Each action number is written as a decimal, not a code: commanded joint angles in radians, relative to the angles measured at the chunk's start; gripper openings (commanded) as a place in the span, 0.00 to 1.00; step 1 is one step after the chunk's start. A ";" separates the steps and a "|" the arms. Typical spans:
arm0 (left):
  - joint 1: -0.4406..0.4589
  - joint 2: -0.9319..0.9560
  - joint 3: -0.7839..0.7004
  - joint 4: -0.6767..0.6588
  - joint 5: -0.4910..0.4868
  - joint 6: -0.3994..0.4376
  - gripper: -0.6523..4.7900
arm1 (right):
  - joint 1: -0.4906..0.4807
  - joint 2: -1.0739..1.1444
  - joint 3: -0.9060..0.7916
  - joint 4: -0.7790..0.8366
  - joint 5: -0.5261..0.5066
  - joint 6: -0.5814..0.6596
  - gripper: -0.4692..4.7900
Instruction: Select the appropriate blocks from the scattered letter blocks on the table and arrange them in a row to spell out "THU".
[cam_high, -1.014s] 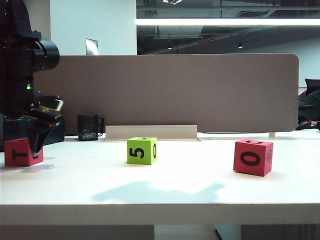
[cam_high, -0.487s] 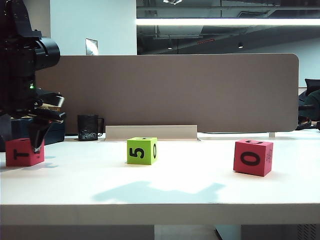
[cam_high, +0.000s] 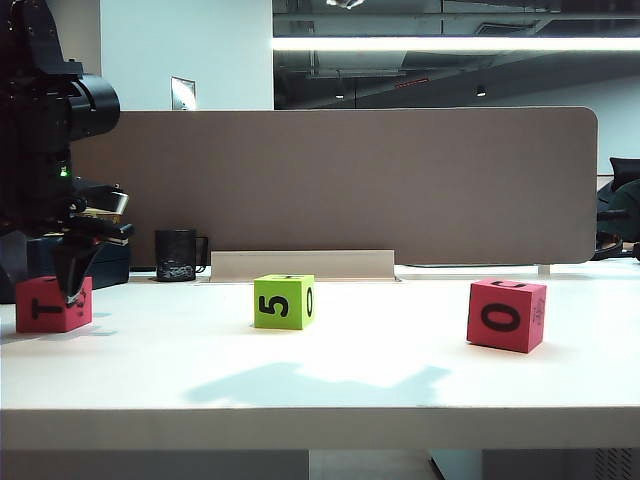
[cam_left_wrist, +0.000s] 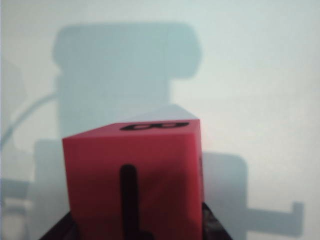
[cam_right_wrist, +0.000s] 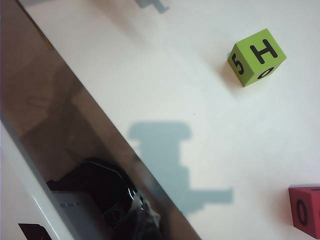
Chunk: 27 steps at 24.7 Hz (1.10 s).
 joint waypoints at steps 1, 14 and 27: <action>0.000 -0.002 0.002 0.017 0.002 0.000 0.63 | 0.001 -0.002 0.004 0.009 0.000 -0.003 0.08; -0.001 -0.089 0.008 -0.131 0.031 0.005 0.55 | 0.002 -0.002 0.004 0.020 0.000 -0.003 0.08; -0.006 -0.260 0.018 -0.564 0.161 0.013 0.51 | 0.002 -0.002 0.004 0.021 -0.001 -0.003 0.08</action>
